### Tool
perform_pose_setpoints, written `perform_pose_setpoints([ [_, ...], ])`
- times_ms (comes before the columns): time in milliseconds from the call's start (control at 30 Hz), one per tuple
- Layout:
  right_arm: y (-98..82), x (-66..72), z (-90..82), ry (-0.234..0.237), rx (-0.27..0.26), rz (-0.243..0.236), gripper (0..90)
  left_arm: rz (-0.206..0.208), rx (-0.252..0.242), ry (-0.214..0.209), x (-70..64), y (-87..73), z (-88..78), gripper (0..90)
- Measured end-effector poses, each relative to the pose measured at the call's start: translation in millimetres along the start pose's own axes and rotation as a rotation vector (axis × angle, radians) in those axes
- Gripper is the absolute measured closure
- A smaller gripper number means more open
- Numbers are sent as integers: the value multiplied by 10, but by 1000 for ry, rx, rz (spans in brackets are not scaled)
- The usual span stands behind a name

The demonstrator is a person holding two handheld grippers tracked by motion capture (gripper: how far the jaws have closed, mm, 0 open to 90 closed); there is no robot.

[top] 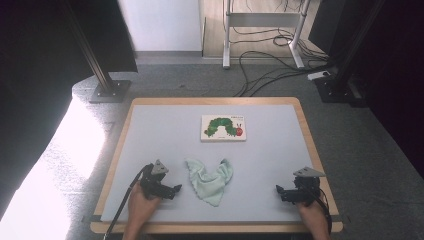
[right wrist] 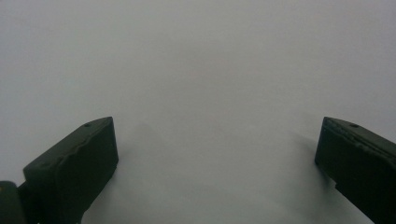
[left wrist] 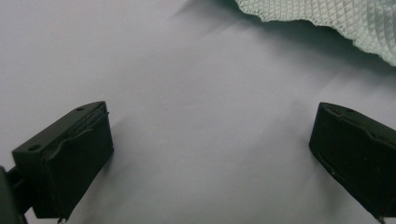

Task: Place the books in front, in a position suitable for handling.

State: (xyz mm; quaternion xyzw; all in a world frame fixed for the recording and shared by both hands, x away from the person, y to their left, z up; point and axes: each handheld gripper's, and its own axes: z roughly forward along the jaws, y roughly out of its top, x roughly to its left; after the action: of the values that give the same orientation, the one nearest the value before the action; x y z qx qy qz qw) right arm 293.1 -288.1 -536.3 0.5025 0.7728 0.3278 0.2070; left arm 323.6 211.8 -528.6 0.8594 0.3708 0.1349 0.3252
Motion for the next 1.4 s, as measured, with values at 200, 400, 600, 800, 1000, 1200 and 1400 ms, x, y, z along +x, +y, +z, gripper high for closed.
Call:
perform_pose_setpoints([
  [200,-1,1,-1,-1,0,-1,0,1,-1,3,-1,-1,0,0],
  [400,-1,1,-1,-1,0,-1,0,1,-1,2,-1,-1,0,0],
  [600,-1,1,-1,-1,-1,-1,0,1,-2,3,-1,-2,0,0],
  [800,0,3,-3,0,-1,-2,0,1,-2,3,-1,-2,0,0],
  [1000,7,-11,-18,23,-10,-1,27,1,-2,2,-1,-2,0,0],
  [1200,67,0,-90,52,-72,-34,54,2,-2,3,-2,-2,0,0],
  [1400,190,146,-94,120,-73,-114,23,1,-2,4,-2,-2,0,0],
])
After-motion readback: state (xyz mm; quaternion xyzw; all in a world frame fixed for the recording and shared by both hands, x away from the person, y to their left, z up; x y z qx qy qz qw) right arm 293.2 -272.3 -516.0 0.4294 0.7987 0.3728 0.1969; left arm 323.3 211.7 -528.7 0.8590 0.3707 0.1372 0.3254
